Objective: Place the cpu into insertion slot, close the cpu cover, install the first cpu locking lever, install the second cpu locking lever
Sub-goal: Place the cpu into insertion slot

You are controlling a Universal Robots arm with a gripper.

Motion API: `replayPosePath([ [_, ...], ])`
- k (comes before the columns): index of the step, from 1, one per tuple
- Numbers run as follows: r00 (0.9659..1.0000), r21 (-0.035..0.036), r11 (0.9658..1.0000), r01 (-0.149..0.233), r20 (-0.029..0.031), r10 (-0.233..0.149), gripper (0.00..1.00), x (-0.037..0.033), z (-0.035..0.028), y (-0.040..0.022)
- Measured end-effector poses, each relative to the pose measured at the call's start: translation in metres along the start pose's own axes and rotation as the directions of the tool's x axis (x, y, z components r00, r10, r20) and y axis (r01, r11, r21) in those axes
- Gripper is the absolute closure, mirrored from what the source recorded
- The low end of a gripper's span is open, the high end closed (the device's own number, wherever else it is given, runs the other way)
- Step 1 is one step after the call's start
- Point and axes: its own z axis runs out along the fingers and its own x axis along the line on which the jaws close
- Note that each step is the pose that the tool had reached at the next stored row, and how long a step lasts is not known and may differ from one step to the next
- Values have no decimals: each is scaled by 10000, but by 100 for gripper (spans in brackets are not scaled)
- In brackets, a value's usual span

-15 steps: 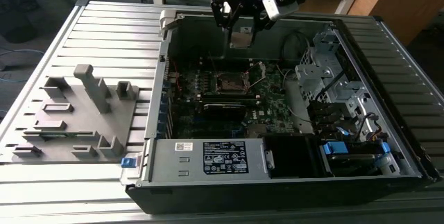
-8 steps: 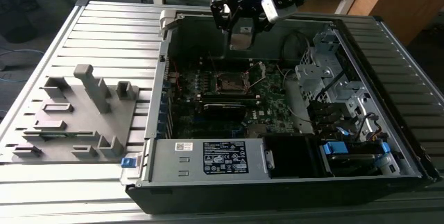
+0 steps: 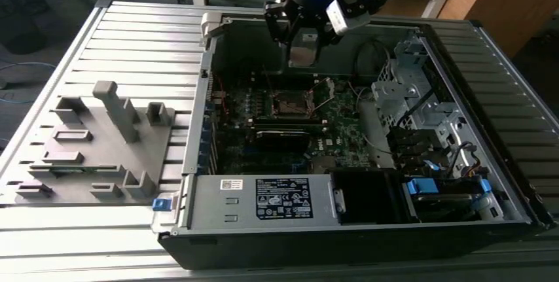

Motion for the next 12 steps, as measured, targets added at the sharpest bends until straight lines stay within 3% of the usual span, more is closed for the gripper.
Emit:
replayPosePath([
  [12,9999,-3,10000,12,102,-12,46,23,155,-15],
])
